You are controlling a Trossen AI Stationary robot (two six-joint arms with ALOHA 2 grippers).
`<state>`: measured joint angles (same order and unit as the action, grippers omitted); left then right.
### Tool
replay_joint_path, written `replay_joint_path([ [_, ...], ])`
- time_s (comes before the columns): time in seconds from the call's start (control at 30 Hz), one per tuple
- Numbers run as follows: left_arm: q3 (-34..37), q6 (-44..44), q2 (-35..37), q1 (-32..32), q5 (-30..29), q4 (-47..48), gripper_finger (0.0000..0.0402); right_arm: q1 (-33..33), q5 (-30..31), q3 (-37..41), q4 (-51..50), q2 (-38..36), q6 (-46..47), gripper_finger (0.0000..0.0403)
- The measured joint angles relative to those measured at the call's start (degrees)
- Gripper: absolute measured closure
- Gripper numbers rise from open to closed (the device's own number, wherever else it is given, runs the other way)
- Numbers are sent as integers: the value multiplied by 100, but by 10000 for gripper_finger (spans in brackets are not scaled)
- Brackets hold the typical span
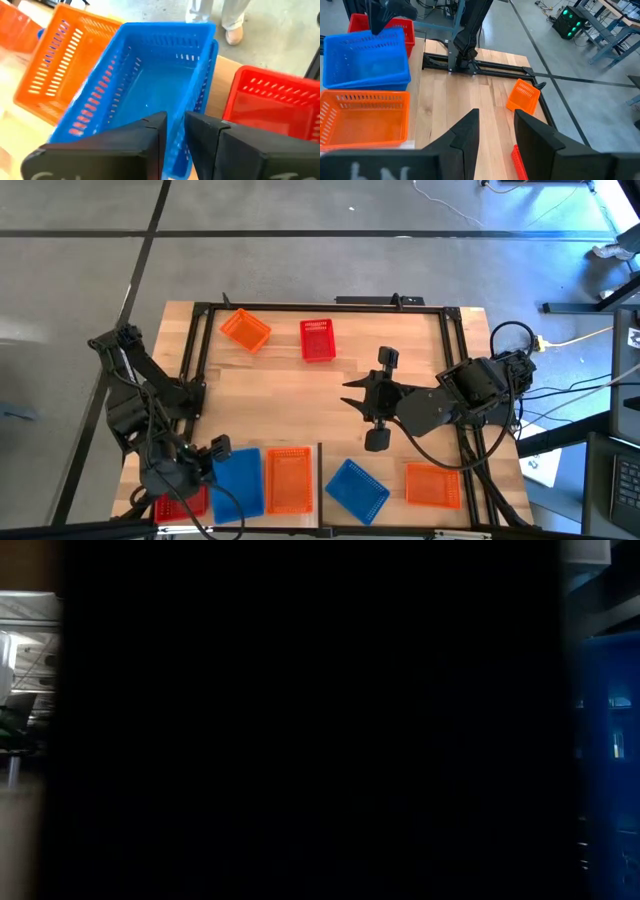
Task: Stack baskets on shelf by color
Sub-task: Stack the top blue bin on top of the other blue bin on the shelf, then stack the bottom orange bin on top of the other orange bin on the shelf
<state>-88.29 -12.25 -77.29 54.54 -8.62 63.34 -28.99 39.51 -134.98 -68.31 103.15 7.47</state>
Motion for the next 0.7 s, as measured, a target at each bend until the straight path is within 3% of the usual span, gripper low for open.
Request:
replay_joint_path([
  [0.13,0,-418,81,0,-22,-40,346,0,1,0,-2,0,-4,279],
  [0.37,0,-66,438,-4,-240,-283,344,0,-1,0,7,1,-1,279],
  [0.5,0,456,739,-4,-1372,-259,346,1,-171,-1,12,0,151,279],
  [0.7,0,1862,1199,-84,-3105,-256,344,132,-365,-7,-659,2,1642,279],
])
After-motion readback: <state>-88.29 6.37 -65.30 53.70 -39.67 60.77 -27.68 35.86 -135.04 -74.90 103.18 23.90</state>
